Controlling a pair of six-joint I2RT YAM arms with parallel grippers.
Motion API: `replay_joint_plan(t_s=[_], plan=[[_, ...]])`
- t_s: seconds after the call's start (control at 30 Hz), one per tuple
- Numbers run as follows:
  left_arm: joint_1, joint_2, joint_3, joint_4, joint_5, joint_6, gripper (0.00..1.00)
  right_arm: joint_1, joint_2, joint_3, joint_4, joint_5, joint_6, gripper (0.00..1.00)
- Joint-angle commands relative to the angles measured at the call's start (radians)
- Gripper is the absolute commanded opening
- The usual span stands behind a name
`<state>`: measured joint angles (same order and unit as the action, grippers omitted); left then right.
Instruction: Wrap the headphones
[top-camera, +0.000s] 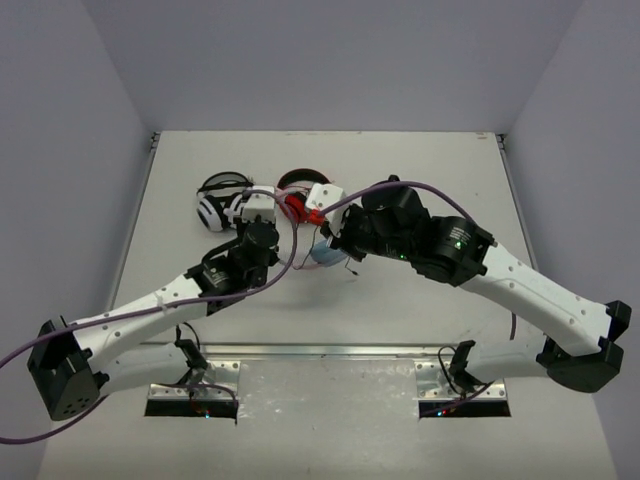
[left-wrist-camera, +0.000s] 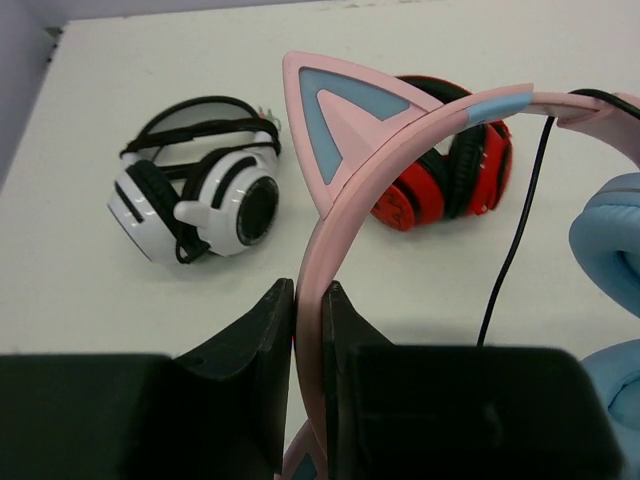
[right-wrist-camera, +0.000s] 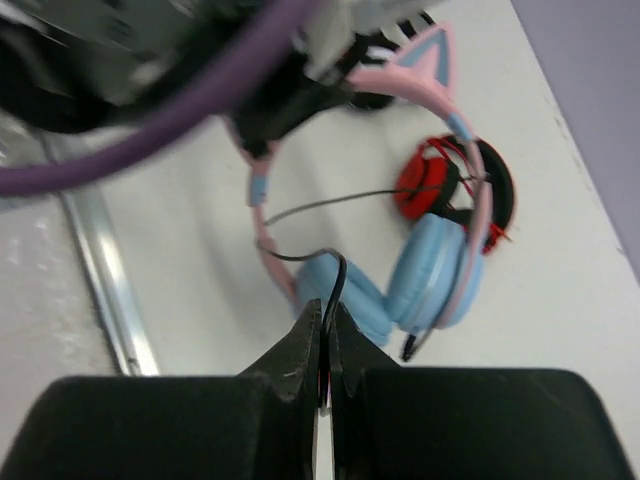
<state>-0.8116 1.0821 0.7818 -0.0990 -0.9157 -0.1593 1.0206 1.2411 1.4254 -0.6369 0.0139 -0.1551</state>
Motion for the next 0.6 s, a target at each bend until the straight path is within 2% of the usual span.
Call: replay_joint_plan(t_s=[0.0,0.07,0.1,0.17,0.27,0.33,0.57], plan=[[-0.015,-0.091,-0.038,0.067,0.171,-0.068,0.0,-0.001,0.009,0.021,-0.049,0.263,-0.217,0.01],[-0.024,-0.108,-0.074,0.027,0.284,-0.077,0.0,-0.008,-0.005,-0.005,0.035,0.343,-0.29,0.01],[-0.037,-0.103,-0.073,-0.011,0.311,-0.085,0.0,-0.013,-0.006,-0.019,0.058,0.409,-0.329,0.01],[-0.083,-0.079,-0.053,-0.074,0.322,-0.101,0.0,-0.068,-0.014,-0.032,0.144,0.448,-0.348,0.01],[-0.177,-0.027,-0.016,-0.162,0.311,-0.108,0.0,-0.183,-0.038,-0.048,0.242,0.433,-0.336,0.01],[-0.21,-0.013,-0.003,-0.192,0.339,-0.105,0.0,-0.25,-0.045,-0.052,0.246,0.358,-0.334,0.01],[-0.27,-0.151,0.008,-0.206,0.405,-0.1,0.0,-0.346,-0.023,-0.112,0.275,0.244,-0.284,0.01]])
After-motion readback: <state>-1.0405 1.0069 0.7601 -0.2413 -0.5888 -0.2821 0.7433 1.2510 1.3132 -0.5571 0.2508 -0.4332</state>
